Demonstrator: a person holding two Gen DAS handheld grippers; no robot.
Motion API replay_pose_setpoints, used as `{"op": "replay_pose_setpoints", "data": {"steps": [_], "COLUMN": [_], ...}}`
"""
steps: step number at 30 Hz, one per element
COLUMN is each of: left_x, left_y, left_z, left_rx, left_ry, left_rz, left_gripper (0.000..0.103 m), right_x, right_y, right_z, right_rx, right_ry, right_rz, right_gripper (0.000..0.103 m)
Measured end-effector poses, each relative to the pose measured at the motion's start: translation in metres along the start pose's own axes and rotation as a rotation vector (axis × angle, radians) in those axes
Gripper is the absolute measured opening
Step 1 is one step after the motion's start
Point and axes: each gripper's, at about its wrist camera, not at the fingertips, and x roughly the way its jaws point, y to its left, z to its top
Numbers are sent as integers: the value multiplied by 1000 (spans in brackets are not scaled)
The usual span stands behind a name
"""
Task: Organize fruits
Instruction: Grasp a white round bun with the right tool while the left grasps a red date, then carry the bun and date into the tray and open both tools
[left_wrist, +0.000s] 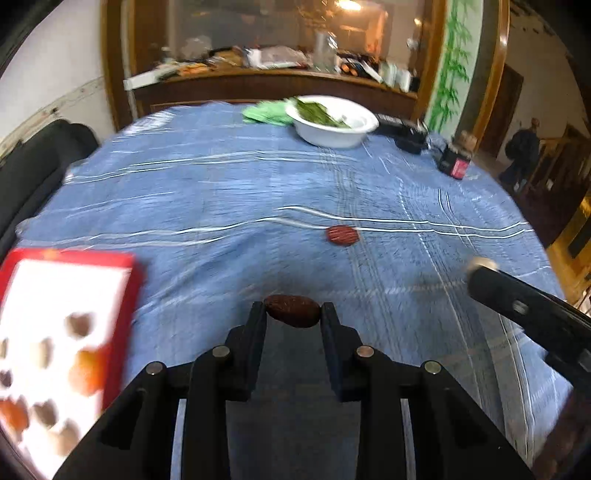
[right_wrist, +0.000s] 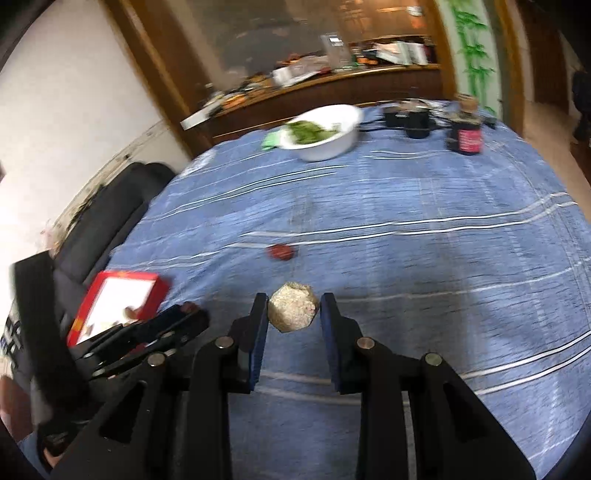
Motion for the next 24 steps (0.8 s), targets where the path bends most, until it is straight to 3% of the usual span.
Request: {"op": "replay_pose_setpoints", "data": {"steps": [5,9,14,18,19,20,22,24], "left_x": [-65,-102,-116,-113,-112,-111,-111,-118], "left_y": [67,126,187,212,216,220,224,227], "left_z": [-22,-46,-69,-80,-82,-85,-90,-96], "left_rx": [-53,-82,-149,-169,-176,-181,-185,-198], "left_ry": [-76,-103,-100,-87,-86,-85,-77,-107], "left_rz": [82,204,315,362,366,366,365,353], "left_gripper": [29,29,29,30,31,31,35,54], "right_x": [3,9,23,46,51,54,54,38], "right_y": [74,137,208,244,252,255,261,263], "right_z": [-16,-31,-54,-78,-86,-91,-102,-112], "right_rx": [-126,-208,-316,-390,-424,-443,-472,-502], "right_ry": [27,43,70,127,130,131,125,70], "right_rz": [114,205,263,237,208,189,172,162], "right_gripper": [30,31,31,32,48,72,80,80]}}
